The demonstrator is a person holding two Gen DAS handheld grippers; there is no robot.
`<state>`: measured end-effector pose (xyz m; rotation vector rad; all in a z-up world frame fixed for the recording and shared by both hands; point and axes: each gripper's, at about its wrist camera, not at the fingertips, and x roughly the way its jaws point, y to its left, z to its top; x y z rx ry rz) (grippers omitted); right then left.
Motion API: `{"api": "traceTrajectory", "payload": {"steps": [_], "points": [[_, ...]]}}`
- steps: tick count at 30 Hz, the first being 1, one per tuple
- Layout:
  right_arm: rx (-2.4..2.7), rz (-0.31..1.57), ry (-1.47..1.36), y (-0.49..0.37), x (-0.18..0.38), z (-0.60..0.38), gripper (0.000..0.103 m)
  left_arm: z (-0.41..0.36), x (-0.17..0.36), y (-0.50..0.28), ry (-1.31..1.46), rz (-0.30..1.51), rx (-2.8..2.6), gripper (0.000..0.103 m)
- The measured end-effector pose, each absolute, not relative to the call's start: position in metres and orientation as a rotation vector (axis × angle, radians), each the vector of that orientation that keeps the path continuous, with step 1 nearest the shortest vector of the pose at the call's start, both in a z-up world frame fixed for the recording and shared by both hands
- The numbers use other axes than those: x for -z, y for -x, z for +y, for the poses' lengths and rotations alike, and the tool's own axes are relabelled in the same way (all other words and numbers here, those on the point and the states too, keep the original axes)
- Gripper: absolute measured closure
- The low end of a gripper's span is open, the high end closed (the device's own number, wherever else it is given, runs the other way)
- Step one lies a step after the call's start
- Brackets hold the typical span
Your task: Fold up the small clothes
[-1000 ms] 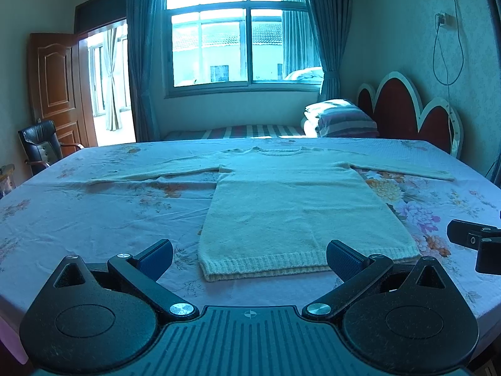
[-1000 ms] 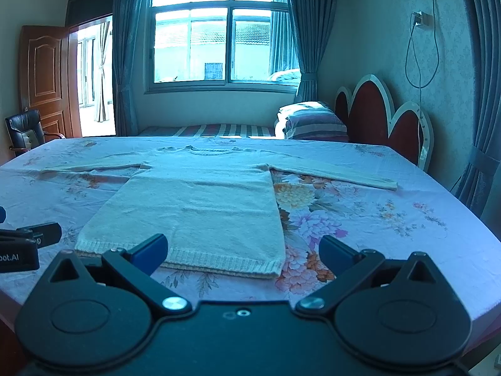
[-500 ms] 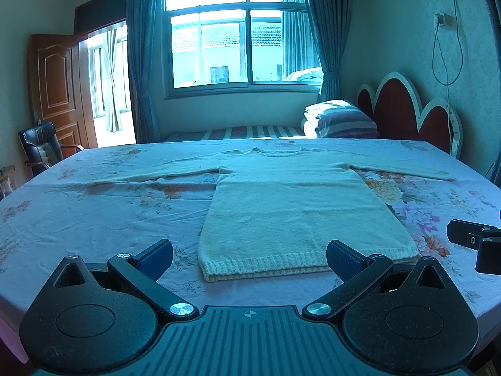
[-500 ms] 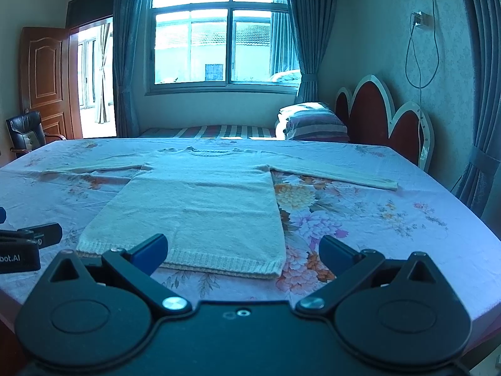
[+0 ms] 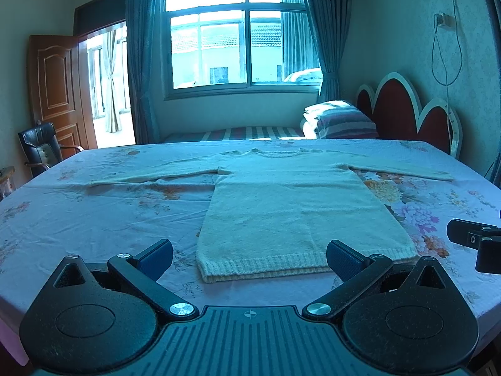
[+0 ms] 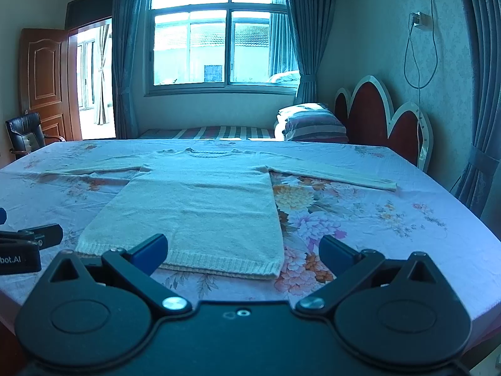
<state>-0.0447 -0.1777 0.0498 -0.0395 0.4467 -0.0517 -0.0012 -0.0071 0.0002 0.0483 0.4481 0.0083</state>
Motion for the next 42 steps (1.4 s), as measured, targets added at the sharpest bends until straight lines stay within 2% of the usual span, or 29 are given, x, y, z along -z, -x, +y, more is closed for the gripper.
{"api": "traceTrajectory", "payload": {"steps": [42], "points": [[0.053,0.452,0.042,0.0437,-0.0495,-0.1788,0.0,-0.0059,-0.0007,-0.0059,-0.062,0.452,-0.003,0.0]]}}
